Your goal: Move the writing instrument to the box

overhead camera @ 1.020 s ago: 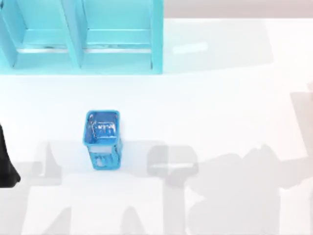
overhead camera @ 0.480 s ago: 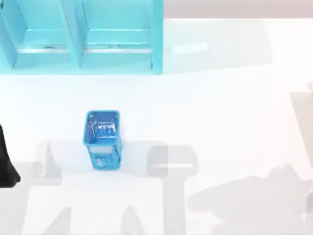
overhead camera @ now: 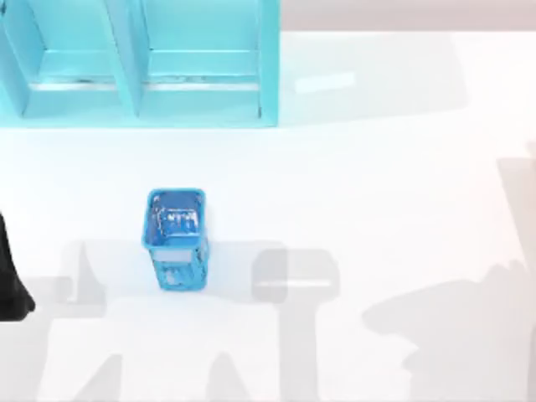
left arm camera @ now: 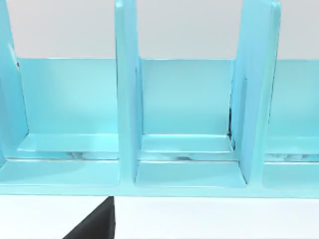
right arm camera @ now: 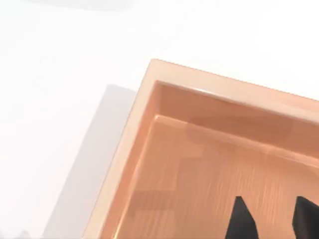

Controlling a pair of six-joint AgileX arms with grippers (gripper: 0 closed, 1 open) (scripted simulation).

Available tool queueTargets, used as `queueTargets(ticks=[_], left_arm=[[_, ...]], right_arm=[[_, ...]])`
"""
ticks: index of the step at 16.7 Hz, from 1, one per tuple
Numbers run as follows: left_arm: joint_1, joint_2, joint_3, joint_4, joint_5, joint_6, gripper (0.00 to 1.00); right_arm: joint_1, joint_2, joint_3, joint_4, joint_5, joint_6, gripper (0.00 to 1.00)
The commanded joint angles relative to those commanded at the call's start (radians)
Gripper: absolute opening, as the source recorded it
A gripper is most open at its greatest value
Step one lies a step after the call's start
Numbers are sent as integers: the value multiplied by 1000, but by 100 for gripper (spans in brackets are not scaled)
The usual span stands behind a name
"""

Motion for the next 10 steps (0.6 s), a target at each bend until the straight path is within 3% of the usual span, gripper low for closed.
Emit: queueTargets(ticks=[7, 10], left_arm=[[0, 0, 0, 0, 0, 0, 100], [0, 0, 0, 0, 0, 0, 100]], right_arm=[[21, 20, -56, 60, 12, 23, 0], [21, 20, -56, 60, 12, 23, 23]])
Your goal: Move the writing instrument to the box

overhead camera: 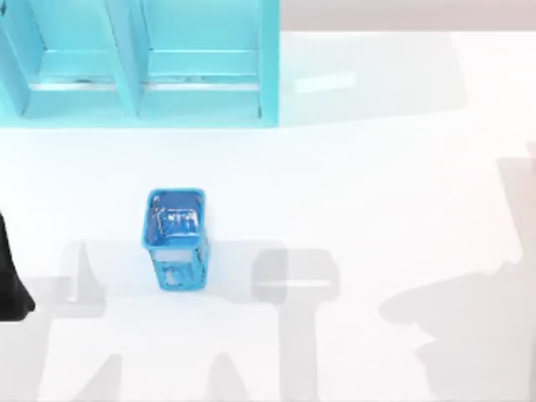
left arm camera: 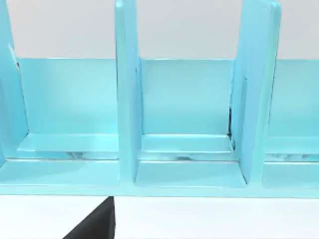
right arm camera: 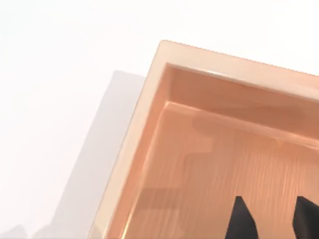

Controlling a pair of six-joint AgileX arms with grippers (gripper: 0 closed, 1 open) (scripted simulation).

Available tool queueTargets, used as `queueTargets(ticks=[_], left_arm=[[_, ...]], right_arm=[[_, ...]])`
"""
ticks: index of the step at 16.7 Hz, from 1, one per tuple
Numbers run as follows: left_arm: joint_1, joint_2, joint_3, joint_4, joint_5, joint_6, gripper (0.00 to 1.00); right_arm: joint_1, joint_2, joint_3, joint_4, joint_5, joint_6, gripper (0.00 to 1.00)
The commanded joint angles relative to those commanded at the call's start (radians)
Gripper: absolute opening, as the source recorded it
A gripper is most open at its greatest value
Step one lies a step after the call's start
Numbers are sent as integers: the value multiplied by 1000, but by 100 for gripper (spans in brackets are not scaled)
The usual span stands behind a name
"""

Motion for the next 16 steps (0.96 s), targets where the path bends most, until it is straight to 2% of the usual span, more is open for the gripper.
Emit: queueTargets(ticks=[10, 16], left_arm=[[0, 0, 0, 0, 0, 0, 100], [0, 0, 0, 0, 0, 0, 100]], right_arm=[[0, 0, 0, 0, 0, 0, 98], [0, 0, 0, 0, 0, 0, 100]])
